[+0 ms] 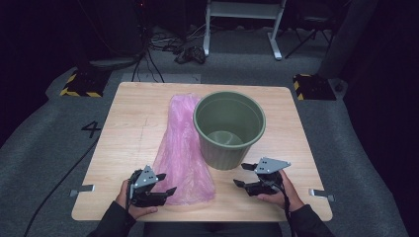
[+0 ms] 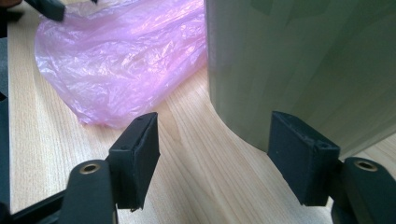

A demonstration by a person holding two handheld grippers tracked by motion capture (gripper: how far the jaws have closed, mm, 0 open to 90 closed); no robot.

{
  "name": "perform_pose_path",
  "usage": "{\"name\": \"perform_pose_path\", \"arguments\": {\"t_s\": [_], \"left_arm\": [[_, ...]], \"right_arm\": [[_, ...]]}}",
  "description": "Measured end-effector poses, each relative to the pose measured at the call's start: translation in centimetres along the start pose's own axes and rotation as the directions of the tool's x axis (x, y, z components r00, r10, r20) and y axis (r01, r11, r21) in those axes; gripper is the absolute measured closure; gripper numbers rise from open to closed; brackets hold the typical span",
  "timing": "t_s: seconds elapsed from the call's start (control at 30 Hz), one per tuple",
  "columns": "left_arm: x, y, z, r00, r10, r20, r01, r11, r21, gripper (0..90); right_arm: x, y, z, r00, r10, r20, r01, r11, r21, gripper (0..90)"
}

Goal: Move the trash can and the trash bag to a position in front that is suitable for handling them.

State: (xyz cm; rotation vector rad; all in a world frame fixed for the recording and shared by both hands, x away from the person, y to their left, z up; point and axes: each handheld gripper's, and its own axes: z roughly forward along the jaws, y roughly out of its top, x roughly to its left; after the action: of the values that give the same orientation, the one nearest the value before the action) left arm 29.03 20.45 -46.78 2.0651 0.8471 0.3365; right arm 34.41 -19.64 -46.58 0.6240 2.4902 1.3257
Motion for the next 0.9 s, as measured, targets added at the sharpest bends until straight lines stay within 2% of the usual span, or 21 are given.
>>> {"name": "perform_pose_path", "arguments": {"t_s": [0.13, 0.27, 0.33, 0.47, 0.57, 0.7, 0.9], "left_arm": [[0.7, -0.1, -1.7, 1.0000, 0.001, -0.004, -0.001, 0.9988, -0.048, 34.0], [2.0, -0.2, -3.2, 0.9985, -0.016, -0.053, 0.012, 0.9970, -0.076, 33.0], [2.8, -0.5, -3.7, 0.9972, -0.022, -0.072, 0.017, 0.9972, -0.072, 33.6], [4.4, -1.7, -3.5, 0.9965, -0.045, -0.071, 0.044, 0.9988, -0.019, 38.4], [5.1, -2.5, -3.0, 0.9976, -0.059, -0.037, 0.060, 0.9980, 0.021, 44.4], [5.0, -2.9, -2.0, 0.9982, -0.059, -0.013, 0.059, 0.9967, 0.055, 49.2], [3.9, -2.6, -0.2, 0.9995, -0.030, 0.006, 0.029, 0.9946, 0.100, 52.8]], "right_arm": [[-0.2, -0.1, 0.0, 1.0000, 0.005, 0.004, -0.005, 1.000, 0.004, 33.1], [-0.3, -0.2, 0.0, 1.0000, 0.007, 0.001, -0.007, 1.000, 0.002, 32.8], [-0.4, -0.2, 0.0, 0.9999, 0.010, -0.003, -0.010, 1.000, 0.002, 32.8], [-0.3, -0.3, 0.0, 1.0000, 0.009, -0.004, -0.009, 1.000, 0.004, 32.8], [-0.2, -0.3, 0.0, 0.9999, 0.007, -0.008, -0.007, 1.000, 0.006, 32.8], [-0.1, -0.2, 0.0, 0.9999, 0.004, -0.012, -0.004, 1.000, 0.004, 33.0], [0.5, 0.0, 0.1, 0.9996, -0.009, -0.027, 0.009, 1.000, -0.001, 33.5]]}}
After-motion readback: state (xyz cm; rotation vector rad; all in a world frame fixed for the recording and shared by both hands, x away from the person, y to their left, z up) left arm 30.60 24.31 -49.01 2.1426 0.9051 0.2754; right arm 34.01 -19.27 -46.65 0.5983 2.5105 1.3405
